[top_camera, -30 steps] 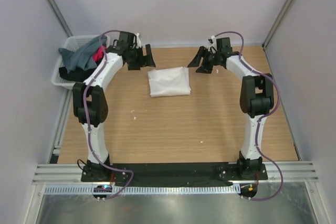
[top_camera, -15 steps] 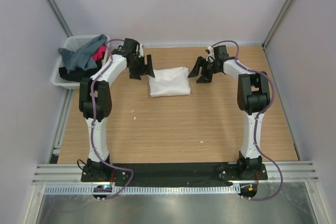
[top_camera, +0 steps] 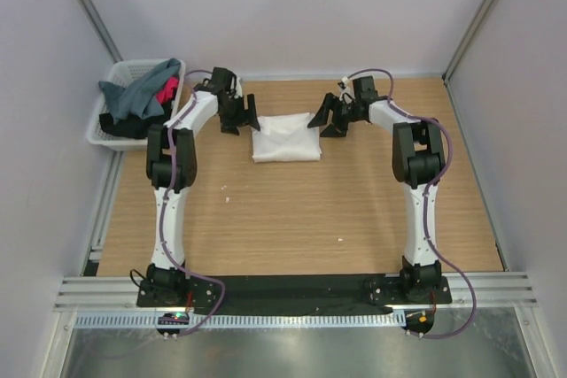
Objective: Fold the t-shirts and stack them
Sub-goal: Neatly place the folded tshirt to the corner
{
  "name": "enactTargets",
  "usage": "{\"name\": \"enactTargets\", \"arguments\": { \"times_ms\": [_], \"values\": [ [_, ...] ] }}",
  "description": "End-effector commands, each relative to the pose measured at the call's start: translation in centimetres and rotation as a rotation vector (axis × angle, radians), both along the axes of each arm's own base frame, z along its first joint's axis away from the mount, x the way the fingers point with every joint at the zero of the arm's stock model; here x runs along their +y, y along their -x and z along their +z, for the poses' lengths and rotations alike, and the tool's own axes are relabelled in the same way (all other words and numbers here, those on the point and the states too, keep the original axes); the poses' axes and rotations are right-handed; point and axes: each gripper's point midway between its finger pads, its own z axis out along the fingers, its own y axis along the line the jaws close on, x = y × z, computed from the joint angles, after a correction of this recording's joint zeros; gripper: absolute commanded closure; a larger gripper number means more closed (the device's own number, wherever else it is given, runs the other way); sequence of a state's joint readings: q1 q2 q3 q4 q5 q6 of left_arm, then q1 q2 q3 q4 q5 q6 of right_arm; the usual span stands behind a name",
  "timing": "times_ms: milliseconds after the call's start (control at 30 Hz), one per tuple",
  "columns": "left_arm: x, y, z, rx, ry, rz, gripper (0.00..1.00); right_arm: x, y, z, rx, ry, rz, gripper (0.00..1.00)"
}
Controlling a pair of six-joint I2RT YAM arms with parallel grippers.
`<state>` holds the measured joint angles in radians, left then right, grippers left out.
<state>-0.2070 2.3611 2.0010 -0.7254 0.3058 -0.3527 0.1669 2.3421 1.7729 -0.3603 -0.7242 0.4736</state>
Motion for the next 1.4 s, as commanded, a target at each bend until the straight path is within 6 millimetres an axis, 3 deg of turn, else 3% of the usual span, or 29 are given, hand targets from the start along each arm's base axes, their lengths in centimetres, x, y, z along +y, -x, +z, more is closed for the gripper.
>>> {"name": "enactTargets", "arguments": {
  "times_ms": [0, 300, 400, 500, 533, 567, 800, 900, 933, 967, 1367],
  "values": [
    [-0.5, -1.7, 0.2, -0.050, 0.021, -0.019, 0.22, 2.1, 0.9, -2.2, 0.042, 0.005, 0.032, 0.27],
    [-1.4, -1.9, -0.6, -0.043, 0.042, -0.026, 0.24, 2.8, 1.1, -3.1, 0.051, 0.015, 0.036, 0.35],
    [-1.7, -1.4, -1.0, -0.027, 0.042, -0.032, 0.24, 2.8, 0.9, -2.9, 0.036, 0.017, 0.034, 0.50],
    [-2.2, -1.2, -0.6, -0.038, 0.032, -0.041, 0.24, 2.0, 0.4, -2.5, 0.002, 0.075, 0.030, 0.81],
    [-2.2, -1.3, -0.2, -0.050, 0.022, -0.044, 0.24, 1.3, 0.2, -2.2, -0.014, 0.099, 0.026, 0.96],
    [-2.2, -1.6, 0.8, -0.077, 0.016, -0.046, 0.22, 0.7, -0.2, -1.4, -0.056, 0.126, 0.040, 0.99],
    [0.0, -2.7, 7.3, -0.243, -0.099, -0.048, 0.18, -9.1, -1.7, 2.1, -0.158, 0.311, -0.030, 0.99],
    [0.4, -2.2, 8.9, -0.270, -0.114, -0.054, 0.17, -13.2, -1.8, 3.4, -0.213, 0.401, -0.038, 0.98],
    [0.3, -1.8, 8.8, -0.263, -0.113, -0.061, 0.17, -13.4, -1.7, 3.6, -0.226, 0.420, -0.027, 0.99],
    [0.3, -1.6, 9.1, -0.265, -0.111, -0.064, 0.17, -16.5, -2.1, 3.6, -0.220, 0.453, -0.074, 0.98],
    [0.4, 1.0, 10.7, -0.277, -0.138, -0.100, 0.18, -29.4, -4.4, 7.1, -0.344, 0.769, -0.185, 0.99]
  ]
}}
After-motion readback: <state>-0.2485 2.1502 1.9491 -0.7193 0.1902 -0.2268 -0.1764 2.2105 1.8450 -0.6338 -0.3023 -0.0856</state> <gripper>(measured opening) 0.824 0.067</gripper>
